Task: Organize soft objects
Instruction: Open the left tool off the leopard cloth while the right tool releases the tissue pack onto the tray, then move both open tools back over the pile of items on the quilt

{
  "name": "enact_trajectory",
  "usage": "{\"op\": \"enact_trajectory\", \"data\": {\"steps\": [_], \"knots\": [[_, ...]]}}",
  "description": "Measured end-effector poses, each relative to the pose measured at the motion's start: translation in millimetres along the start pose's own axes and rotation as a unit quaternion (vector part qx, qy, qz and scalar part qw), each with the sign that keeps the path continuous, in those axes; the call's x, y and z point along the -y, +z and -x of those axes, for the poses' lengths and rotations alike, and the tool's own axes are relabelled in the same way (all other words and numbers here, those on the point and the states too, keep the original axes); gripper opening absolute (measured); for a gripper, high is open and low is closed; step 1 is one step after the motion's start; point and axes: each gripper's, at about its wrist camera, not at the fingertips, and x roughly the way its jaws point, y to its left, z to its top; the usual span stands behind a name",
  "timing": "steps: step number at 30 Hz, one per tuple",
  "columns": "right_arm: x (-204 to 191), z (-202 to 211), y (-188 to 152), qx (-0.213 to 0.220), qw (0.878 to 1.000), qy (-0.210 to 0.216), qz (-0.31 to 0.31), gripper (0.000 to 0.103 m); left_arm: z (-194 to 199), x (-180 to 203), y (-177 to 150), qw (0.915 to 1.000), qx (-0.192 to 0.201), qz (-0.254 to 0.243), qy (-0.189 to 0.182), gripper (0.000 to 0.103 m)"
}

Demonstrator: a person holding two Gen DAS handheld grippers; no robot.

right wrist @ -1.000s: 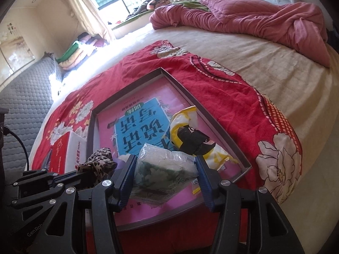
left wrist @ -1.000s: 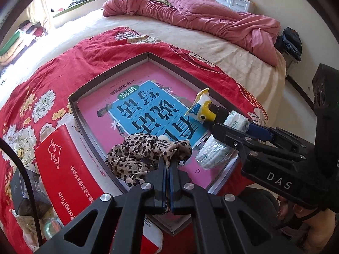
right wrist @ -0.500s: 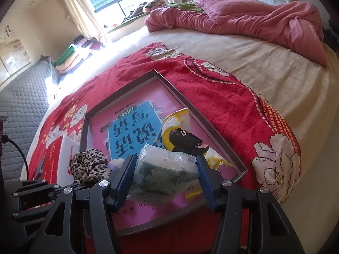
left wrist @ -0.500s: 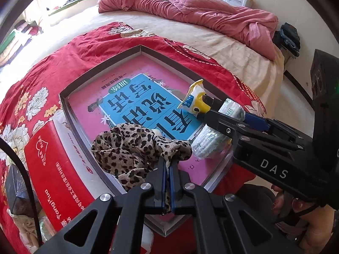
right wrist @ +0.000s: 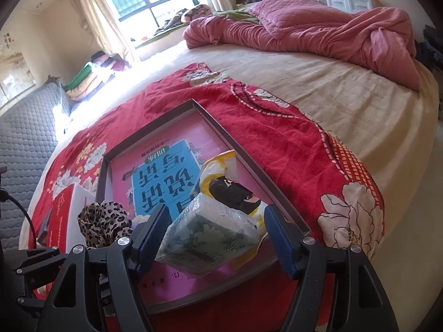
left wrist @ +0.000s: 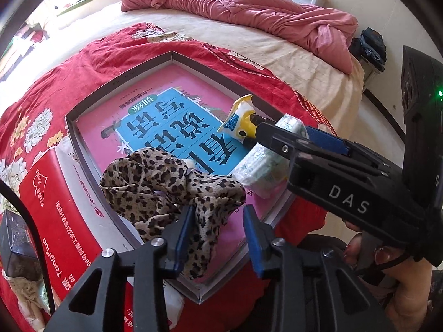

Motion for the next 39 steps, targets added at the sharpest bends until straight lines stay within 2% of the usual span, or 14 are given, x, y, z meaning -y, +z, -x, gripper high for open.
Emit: {"op": "enact_trajectory", "data": {"steps": [6, 10, 14, 23, 26, 39], "knots": [[2.2, 5.0, 2.4, 0.012, 1.000, -0.002, -0.004, 0.073, 4.6, -0.3, -2.4, 1.0000, 0.005, 0.001, 0.000, 0.041], [1.7, 10.3, 4.0, 0.024, 1.000, -0.003, -0.003, 0.073, 11.8, -2.6, -3.7, 0.9999, 0.016, 0.005, 0.000, 0.049], [-0.8, 13.0, 5.3, 0.029, 1.000, -0.006, 0.003, 0.073, 15.6, -4.4, -4.4, 0.9998, 0.020, 0.008, 0.001, 0.050], [-1.2, 31.0, 10.8, 0.070, 0.997, -0.013, -0.001, 0.073, 34.5, -4.1, -6.7, 0.9988, 0.048, 0.007, -0.008, 0.059], [0.3, 36.4, 12.7, 0.081, 0.997, -0.010, -0.010, 0.077, 41.8, -5.4, -6.3, 0.9982, 0.058, 0.010, -0.009, 0.060], [-10.9, 47.6, 13.5, 0.101, 0.994, -0.033, 0.013, 0.077, 75.8, -22.9, -14.4, 0.9941, 0.095, 0.051, 0.008, 0.069]]}}
